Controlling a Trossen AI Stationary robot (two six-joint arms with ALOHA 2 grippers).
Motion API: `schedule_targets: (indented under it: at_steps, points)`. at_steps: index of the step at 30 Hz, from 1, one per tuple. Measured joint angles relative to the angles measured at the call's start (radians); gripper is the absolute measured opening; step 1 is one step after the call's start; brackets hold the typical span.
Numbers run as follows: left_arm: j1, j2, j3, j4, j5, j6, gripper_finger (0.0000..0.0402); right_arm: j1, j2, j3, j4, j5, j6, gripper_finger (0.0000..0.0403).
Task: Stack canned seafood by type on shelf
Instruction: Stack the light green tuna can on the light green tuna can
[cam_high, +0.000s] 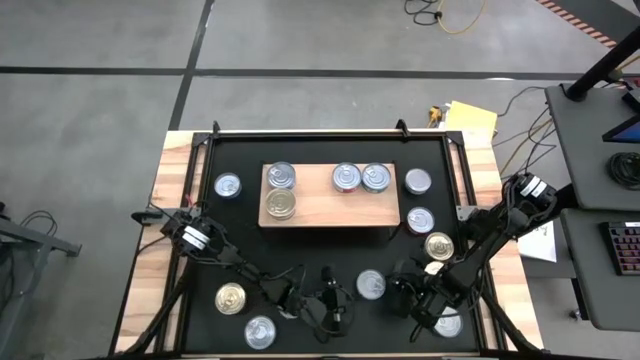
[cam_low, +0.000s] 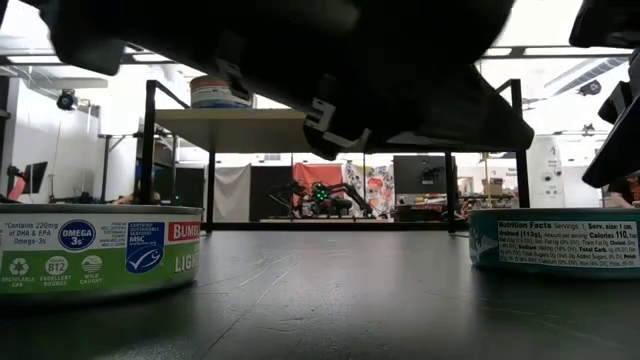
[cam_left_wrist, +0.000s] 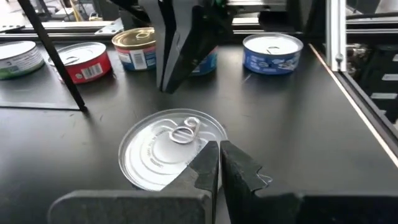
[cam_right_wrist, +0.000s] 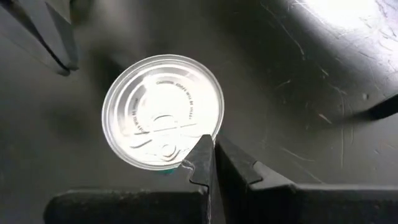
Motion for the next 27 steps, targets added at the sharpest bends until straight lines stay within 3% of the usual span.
schedule_targets:
  at_steps: [12, 27]
  points:
    - [0.008, 0.03, 0.038, -0.015, 0.0, -0.012, 0.0, -0.002, 0.0, 0.0, 0.007, 0.018, 0.064, 0.0018]
    - [0.008, 0.037, 0.035, -0.037, 0.0, -0.038, 0.0, -0.009, 0.0, 0.0, 0.017, 0.016, 0.112, 0.0115]
